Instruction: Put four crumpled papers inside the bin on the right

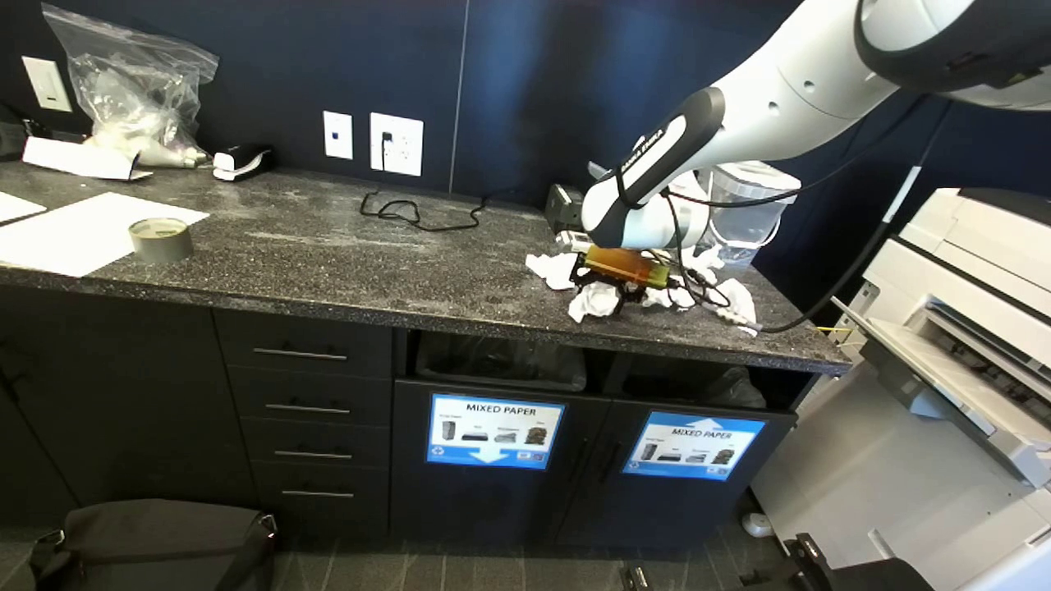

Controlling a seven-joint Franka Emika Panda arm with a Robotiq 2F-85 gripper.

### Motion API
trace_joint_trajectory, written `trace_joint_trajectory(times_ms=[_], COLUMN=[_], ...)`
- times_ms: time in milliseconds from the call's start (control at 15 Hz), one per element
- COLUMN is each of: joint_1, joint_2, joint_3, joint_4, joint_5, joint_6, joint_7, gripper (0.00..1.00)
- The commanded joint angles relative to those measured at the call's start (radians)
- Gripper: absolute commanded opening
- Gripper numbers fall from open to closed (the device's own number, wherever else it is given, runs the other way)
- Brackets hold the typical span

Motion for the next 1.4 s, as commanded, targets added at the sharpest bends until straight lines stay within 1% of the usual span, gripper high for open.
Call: trace_joint_trajectory(times_ms=[0, 67, 200, 400, 533, 667, 733, 800, 867, 1133, 1333], joint_1=[0.019, 0.016, 0.013, 0.010, 0.005, 0.004, 0.004, 0.004, 0.004, 0.002, -0.007], joint_2=[0.020, 0.019, 0.019, 0.017, 0.017, 0.016, 0.016, 0.016, 0.015, 0.012, 0.002], joint_3=[-0.024, -0.021, -0.018, -0.017, -0.014, -0.014, -0.015, -0.017, -0.018, -0.027, -0.034], joint_4=[0.050, 0.054, 0.064, 0.068, 0.071, 0.072, 0.072, 0.072, 0.071, 0.056, 0.023], joint_5=[-0.003, -0.003, -0.005, -0.012, -0.016, -0.024, -0.027, -0.033, -0.041, -0.087, -0.110], joint_6=[-0.047, -0.059, -0.083, -0.116, -0.142, -0.167, -0.177, -0.189, -0.201, -0.260, -0.267], joint_7=[-0.020, -0.028, -0.040, -0.057, -0.075, -0.093, -0.100, -0.107, -0.115, -0.153, -0.172], gripper=[0.58, 0.49, 0.34, 0.16, 0.13, 0.14, 0.10, 0.13, 0.12, 0.14, 0.14])
